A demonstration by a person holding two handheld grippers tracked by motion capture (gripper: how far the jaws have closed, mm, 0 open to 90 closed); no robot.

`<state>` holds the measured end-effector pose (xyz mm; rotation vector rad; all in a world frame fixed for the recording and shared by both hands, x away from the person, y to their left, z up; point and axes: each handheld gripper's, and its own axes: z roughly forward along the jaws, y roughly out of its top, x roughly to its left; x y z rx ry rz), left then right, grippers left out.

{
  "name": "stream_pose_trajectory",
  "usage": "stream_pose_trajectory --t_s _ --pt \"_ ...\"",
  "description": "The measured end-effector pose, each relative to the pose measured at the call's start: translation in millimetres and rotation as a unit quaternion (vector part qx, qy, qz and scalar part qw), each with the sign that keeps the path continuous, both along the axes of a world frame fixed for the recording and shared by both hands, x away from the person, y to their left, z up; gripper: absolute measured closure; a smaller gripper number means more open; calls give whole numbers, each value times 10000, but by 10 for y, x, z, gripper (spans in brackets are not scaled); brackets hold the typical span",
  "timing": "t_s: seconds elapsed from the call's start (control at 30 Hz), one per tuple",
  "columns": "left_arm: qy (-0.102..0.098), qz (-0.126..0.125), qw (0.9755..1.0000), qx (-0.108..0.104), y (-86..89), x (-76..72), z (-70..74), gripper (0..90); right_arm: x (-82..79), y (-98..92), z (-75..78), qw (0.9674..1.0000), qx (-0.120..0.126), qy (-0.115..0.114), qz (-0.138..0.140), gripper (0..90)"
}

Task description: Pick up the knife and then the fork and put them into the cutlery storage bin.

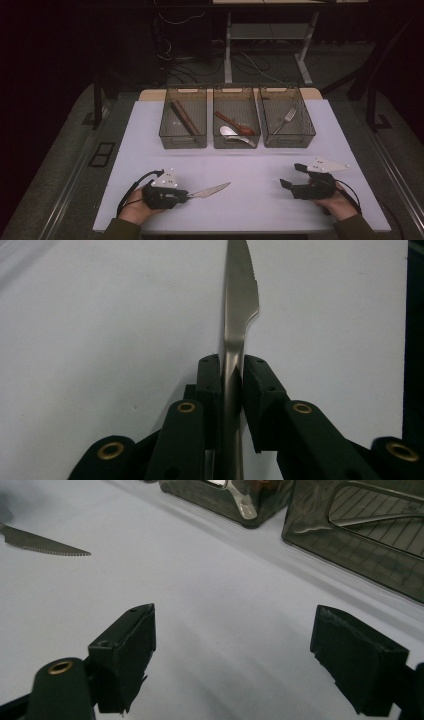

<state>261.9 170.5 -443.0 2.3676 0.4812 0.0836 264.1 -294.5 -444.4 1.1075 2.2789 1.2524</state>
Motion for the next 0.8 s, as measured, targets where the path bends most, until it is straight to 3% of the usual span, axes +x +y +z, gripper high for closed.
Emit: stream_pose_trajectory --t_s 0.3,0.6,0.8 --pt "160 121 9998 -94 6 17 -5 792 1 14 -7 10000 -22 4 32 180" --pt "30 193 9998 31 -30 -19 15 793 2 6 -5 10000 -19 -17 34 180" --pt "-28 169 9998 -53 -114 -1 44 793 1 5 2 10000 -10 -21 23 180"
